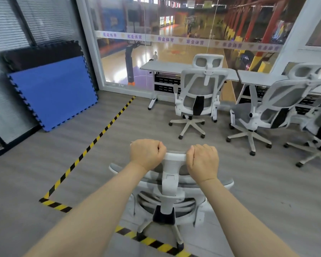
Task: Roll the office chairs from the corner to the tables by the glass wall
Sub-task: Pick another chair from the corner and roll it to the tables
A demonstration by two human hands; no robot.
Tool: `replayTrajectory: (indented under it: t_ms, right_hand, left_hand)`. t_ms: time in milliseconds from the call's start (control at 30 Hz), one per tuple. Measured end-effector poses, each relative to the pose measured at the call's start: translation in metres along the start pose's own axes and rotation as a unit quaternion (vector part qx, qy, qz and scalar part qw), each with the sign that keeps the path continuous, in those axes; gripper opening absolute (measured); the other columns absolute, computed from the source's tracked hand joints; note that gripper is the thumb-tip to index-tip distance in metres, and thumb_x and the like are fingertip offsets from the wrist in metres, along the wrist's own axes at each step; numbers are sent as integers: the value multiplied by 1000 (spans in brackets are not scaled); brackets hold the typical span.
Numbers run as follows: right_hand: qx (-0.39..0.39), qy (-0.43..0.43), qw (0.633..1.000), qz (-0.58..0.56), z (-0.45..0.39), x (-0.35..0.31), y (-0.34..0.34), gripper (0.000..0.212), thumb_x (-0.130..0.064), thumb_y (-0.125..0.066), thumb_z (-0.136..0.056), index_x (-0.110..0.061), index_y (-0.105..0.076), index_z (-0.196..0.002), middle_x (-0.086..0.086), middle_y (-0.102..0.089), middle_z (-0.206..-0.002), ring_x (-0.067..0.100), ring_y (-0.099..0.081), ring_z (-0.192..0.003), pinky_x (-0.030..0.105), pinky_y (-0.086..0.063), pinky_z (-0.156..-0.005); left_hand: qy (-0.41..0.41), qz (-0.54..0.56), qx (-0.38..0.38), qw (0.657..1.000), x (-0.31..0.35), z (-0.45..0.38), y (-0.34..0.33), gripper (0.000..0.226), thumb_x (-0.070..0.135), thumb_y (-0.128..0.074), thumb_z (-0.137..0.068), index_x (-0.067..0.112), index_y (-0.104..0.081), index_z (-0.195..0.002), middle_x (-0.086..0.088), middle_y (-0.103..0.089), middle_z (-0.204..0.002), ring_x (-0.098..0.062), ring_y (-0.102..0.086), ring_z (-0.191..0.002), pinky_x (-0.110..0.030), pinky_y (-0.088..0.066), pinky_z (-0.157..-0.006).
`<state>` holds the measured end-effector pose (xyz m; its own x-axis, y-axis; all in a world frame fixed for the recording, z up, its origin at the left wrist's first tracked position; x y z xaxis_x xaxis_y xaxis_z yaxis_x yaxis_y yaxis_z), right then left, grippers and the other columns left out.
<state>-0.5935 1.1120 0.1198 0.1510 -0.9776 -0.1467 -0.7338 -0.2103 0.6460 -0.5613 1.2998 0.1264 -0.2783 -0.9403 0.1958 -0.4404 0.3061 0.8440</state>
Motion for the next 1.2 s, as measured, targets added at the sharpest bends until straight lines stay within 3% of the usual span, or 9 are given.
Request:
replayTrajectory:
  t_ms: [267,500,567,633,767,867,933,1033,1200]
  right_hand:
    - [4,-5,1000,-29,-113,20,-126,40,-19,-35,-90,-15,-46,-52,2,-45,-49,25,-40,-50,36,-36,-59]
    - [-27,20,997,-69,-216,38,-244,37,-21,-36,-89,-18,-39,-52,-1,-39,-51,23,-37,-51,35,-33,-59]
    - [-42,36,995,-84,-242,43,-276,34,-24,-36,-90,-20,-39,-56,-3,-40,-54,21,-38,-54,35,-33,-60]
    - [-54,53,991,-110,-270,48,-309,32,-26,-37,-90,-20,-51,-62,-4,-48,-61,21,-44,-60,36,-34,-65]
    - [-42,67,984,-157,-324,61,-366,29,-26,-39,-90,-20,-65,-80,-5,-59,-77,21,-51,-74,32,-31,-76]
    - [-47,71,980,-179,-361,75,-412,27,-26,-40,-88,-17,-65,-92,-3,-60,-89,19,-47,-85,33,-34,-86]
    - [-56,73,979,-180,-383,82,-446,28,-28,-42,-86,-17,-64,-100,-1,-59,-97,20,-48,-93,39,-36,-96]
    - [-34,89,980,-173,-420,87,-497,35,-34,-49,-80,-14,-62,-107,1,-56,-104,22,-47,-101,44,-32,-106]
    - [-16,105,980,-167,-491,84,-584,39,-37,-51,-79,-15,-58,-110,0,-48,-109,24,-47,-103,42,-24,-113]
  left_hand:
    - [-2,-5,27,1000,-49,-139,-62,41,30,-28,-82,18,-22,-44,5,-16,-39,-16,-19,-39,-20,-8,-48]
    - [10,9,65,998,-93,-261,-120,39,25,-35,-82,21,-25,-44,8,-21,-41,-13,-16,-39,-19,-6,-47]
    - [19,26,85,996,-109,-291,-137,39,24,-33,-84,22,-28,-46,7,-25,-43,-13,-19,-40,-21,-10,-45]
    - [22,47,87,995,-122,-324,-155,37,23,-31,-87,23,-31,-50,7,-29,-45,-13,-25,-43,-26,-22,-44]
    - [34,52,98,993,-144,-394,-196,33,21,-30,-88,19,-46,-59,4,-45,-56,-19,-39,-54,-39,-36,-57]
    - [31,59,129,989,-163,-439,-229,34,23,-29,-92,16,-55,-72,2,-52,-71,-19,-45,-68,-34,-37,-71]
    - [23,65,152,986,-175,-464,-250,34,25,-30,-92,14,-60,-83,-1,-55,-82,-21,-48,-80,-28,-32,-88]
    - [23,56,175,983,-200,-504,-282,32,26,-32,-91,11,-60,-98,-6,-56,-97,-24,-49,-96,-36,-24,-110]
    - [20,62,168,984,-250,-586,-327,32,27,-33,-91,14,-55,-110,-6,-54,-109,-28,-49,-108,-41,-17,-117]
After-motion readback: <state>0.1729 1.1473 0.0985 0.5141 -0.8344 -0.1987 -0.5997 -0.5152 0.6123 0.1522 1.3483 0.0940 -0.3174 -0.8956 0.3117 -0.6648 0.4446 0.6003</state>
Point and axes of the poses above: each hand's wrist, its own z-axis away from the middle knuckle, its own y-axis out of the back of the hand, x = y × z, the point moved 4 cm from there along -z, towards the middle knuckle
